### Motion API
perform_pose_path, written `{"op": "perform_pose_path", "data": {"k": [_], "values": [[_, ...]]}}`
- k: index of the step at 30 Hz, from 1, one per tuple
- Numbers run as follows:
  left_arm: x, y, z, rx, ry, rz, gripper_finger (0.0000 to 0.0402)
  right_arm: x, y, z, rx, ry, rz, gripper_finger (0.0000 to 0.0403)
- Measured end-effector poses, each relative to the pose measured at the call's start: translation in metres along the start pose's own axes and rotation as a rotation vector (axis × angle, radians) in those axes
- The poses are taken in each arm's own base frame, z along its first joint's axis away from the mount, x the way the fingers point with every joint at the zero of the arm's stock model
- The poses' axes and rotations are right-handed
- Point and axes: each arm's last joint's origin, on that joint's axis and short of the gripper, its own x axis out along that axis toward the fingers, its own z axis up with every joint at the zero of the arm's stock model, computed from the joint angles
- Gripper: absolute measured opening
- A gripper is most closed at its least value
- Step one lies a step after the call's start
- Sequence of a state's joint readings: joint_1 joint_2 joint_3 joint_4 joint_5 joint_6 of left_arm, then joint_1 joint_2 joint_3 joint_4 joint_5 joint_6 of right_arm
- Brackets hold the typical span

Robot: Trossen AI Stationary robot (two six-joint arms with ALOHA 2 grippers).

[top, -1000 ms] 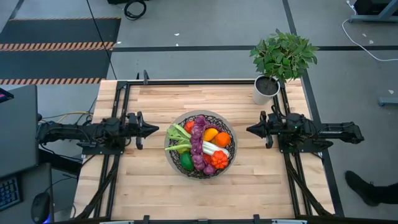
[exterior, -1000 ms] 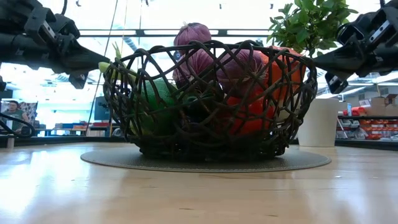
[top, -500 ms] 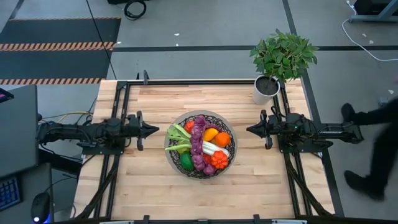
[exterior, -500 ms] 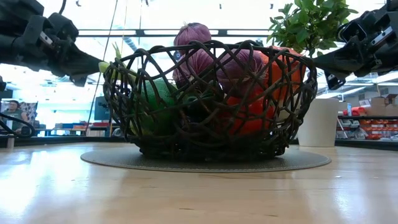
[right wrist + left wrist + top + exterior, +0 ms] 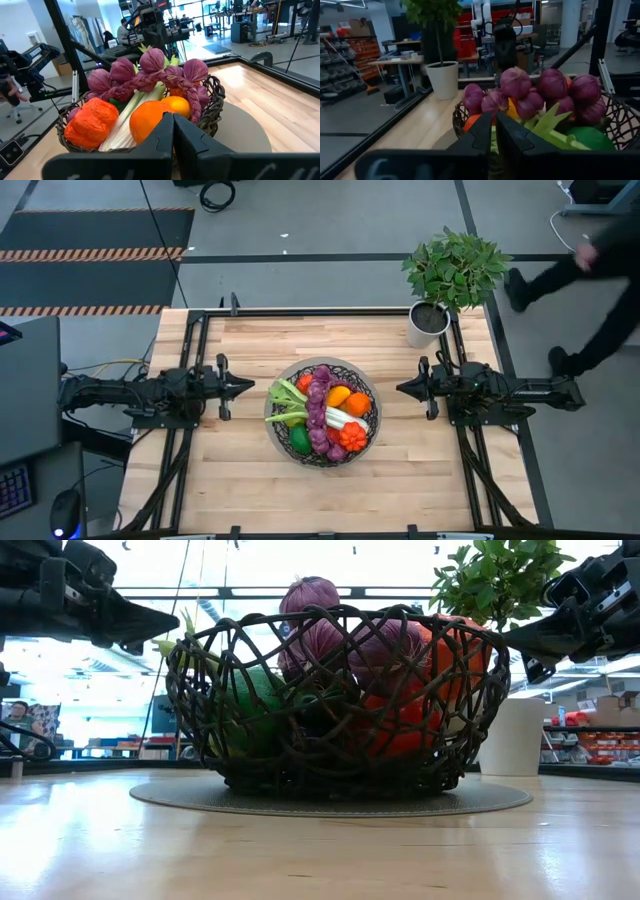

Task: Build produce basket
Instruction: Return to Home Position

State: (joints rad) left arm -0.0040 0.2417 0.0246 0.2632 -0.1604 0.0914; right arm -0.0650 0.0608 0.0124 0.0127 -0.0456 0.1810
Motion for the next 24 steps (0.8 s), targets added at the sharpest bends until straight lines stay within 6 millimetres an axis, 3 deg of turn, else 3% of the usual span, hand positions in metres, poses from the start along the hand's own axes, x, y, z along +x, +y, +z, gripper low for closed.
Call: {"op": "perform_pose_path", "data": {"k": [8,24], "values": [[-0.0002,-0.0029,0.0025,-0.034,-0.030,-0.107,0.0023,0.0000,0.0000,0.0002,0.002,-0.002,0.000,0.0012],[-0.0002,-0.0029,0.0025,-0.056,-0.028,-0.108,0.0036,0.0000,0.0000,0.0002,0.002,-0.002,0.000,0.0014]]}}
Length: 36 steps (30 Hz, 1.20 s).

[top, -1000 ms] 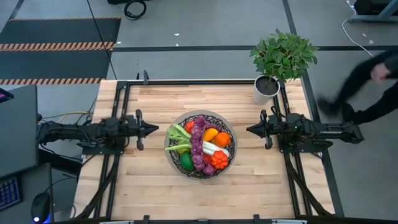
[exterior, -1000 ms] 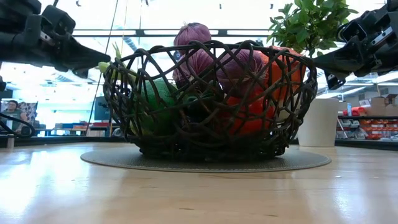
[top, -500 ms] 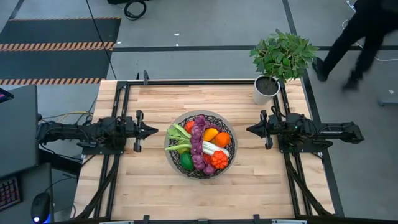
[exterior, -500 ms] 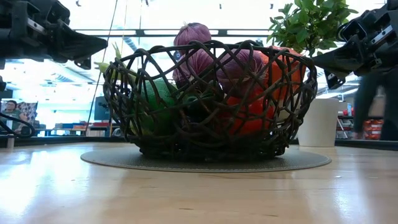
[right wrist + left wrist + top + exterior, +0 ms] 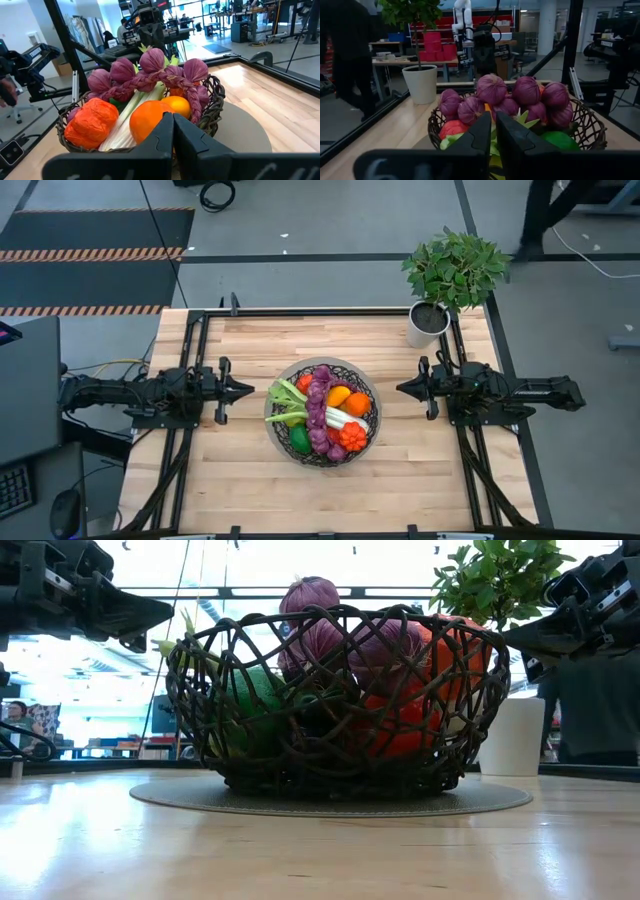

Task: Build produce basket
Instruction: Return to Home Position

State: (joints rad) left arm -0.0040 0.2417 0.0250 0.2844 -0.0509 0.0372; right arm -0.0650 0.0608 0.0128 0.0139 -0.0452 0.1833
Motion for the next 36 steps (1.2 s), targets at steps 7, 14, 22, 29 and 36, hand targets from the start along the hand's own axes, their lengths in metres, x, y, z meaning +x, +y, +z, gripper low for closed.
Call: {"op": "perform_pose_path", "data": {"k": [7,14,22,29,36], "values": [[0.0000,0.0000,0.0000,0.000,0.000,0.000,0.0028,0.0000,-0.0008,0.0001,-0.056,-0.004,-0.027,0.0016],[0.0000,0.0000,-0.0001,0.000,0.001,0.000,0.0036,-0.0001,-0.0021,0.0003,-0.084,-0.009,-0.071,0.0016],[0.0000,0.0000,-0.0001,0.000,0.001,0.000,0.0033,-0.0001,-0.0021,0.0003,-0.082,-0.009,-0.070,0.0017],[0.0000,0.0000,-0.0001,0.000,0.001,0.000,0.0028,-0.0001,-0.0021,0.0003,-0.082,-0.009,-0.070,0.0013],[0.0000,0.0000,-0.0001,0.000,0.001,0.000,0.0038,-0.0001,-0.0021,0.0003,-0.082,-0.009,-0.070,0.0014]]}}
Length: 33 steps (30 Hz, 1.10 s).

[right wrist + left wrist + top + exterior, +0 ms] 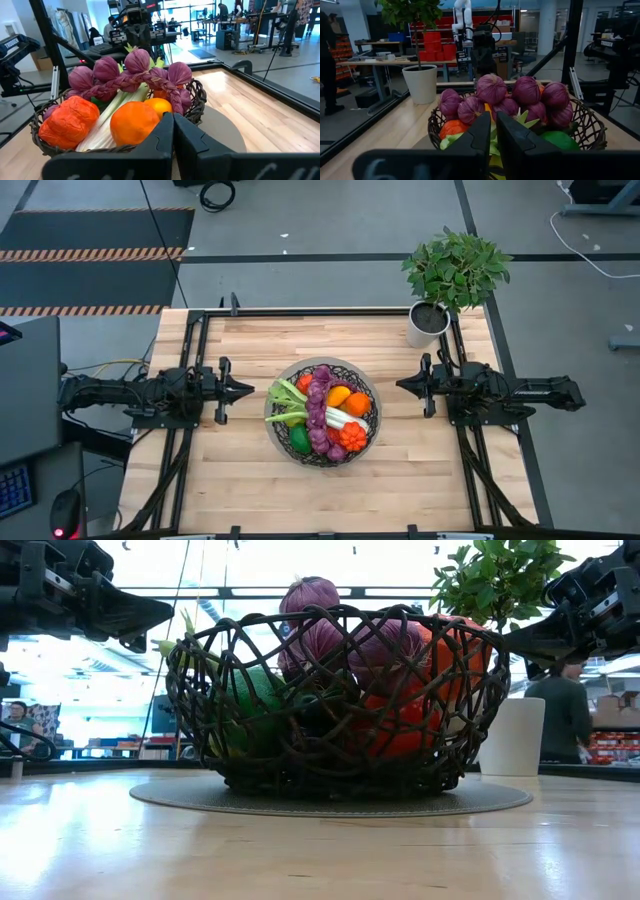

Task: Build produce basket
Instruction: Return to Home Position

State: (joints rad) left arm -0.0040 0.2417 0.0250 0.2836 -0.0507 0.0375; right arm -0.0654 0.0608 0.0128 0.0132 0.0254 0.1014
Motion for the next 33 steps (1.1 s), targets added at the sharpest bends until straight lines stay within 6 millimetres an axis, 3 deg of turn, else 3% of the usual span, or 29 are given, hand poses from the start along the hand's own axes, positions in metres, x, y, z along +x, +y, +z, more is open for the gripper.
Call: {"op": "perform_pose_path", "data": {"k": [33], "values": [[0.0000,0.0000,0.0000,-0.001,0.000,0.000,0.0028,0.0000,0.0000,0.0000,0.001,0.000,0.000,0.0013]]}}
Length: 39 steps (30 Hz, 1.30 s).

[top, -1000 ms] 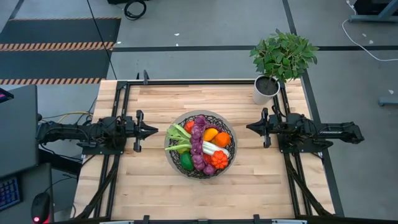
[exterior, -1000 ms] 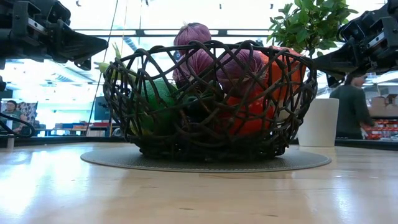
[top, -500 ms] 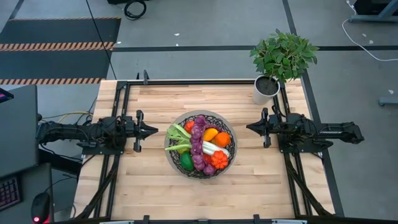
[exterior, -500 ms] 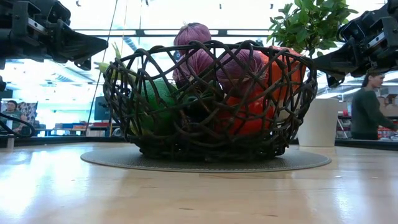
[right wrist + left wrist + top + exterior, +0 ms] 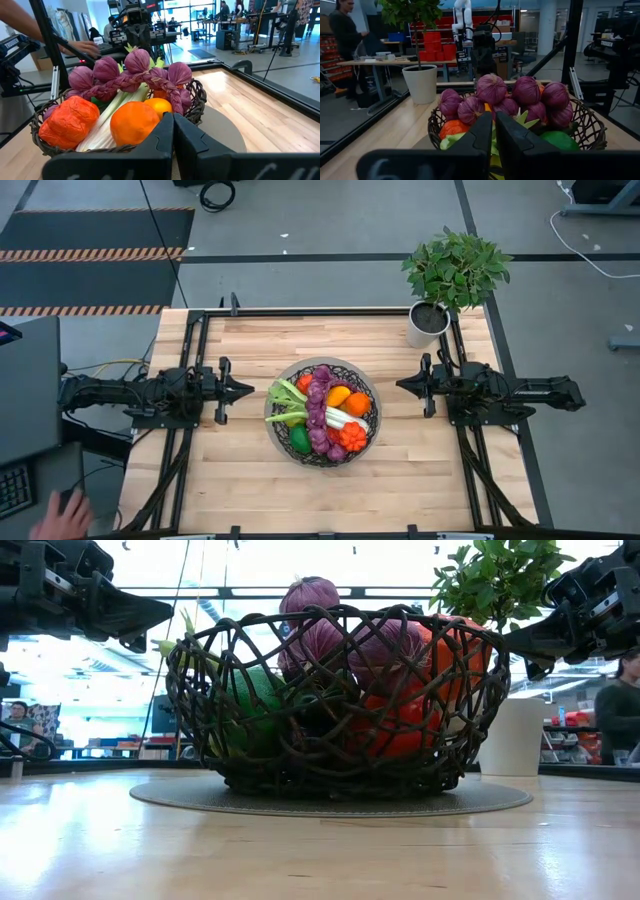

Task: Build produce basket
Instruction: Return to Home Position

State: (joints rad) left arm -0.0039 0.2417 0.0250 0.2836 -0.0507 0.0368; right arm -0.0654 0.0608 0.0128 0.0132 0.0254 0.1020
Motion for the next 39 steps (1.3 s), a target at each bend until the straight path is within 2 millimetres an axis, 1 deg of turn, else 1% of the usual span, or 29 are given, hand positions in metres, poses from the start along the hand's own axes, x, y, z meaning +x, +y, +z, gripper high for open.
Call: {"op": "perform_pose_path", "data": {"k": [7,19,29,39], "values": [[0.0000,0.0000,0.0000,0.000,0.000,0.000,0.0038,0.0000,0.0000,0.0000,0.000,0.000,0.000,0.0012],[0.0000,0.0000,0.0000,0.000,0.000,0.000,0.0028,0.0000,0.0000,0.0000,0.000,0.000,0.000,0.0016],[0.0000,0.0014,0.0000,0.001,0.000,0.012,0.0038,0.0000,0.0000,0.0000,0.000,0.000,0.000,0.0016],[0.0000,0.0016,-0.0001,0.001,0.000,0.014,0.0028,0.0000,0.0000,0.0000,0.000,0.000,0.000,0.0016]]}}
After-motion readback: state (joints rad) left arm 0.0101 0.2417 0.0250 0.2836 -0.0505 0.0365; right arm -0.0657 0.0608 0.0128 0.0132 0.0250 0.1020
